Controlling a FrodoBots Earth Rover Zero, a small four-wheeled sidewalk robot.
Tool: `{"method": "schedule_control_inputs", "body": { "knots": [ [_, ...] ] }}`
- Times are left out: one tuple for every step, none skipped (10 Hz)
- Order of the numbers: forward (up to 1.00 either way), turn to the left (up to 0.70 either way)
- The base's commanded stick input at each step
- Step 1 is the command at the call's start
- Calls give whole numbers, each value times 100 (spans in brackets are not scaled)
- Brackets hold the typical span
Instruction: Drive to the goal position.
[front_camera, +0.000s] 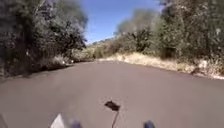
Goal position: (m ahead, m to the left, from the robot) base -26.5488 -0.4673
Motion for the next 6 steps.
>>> {"method": "schedule_control_inputs", "body": {
  "knots": [
    [85, 0],
    [85, 0],
    [85, 0],
    [85, 0],
    [27, -28],
    [12, -61]
  ]
}}
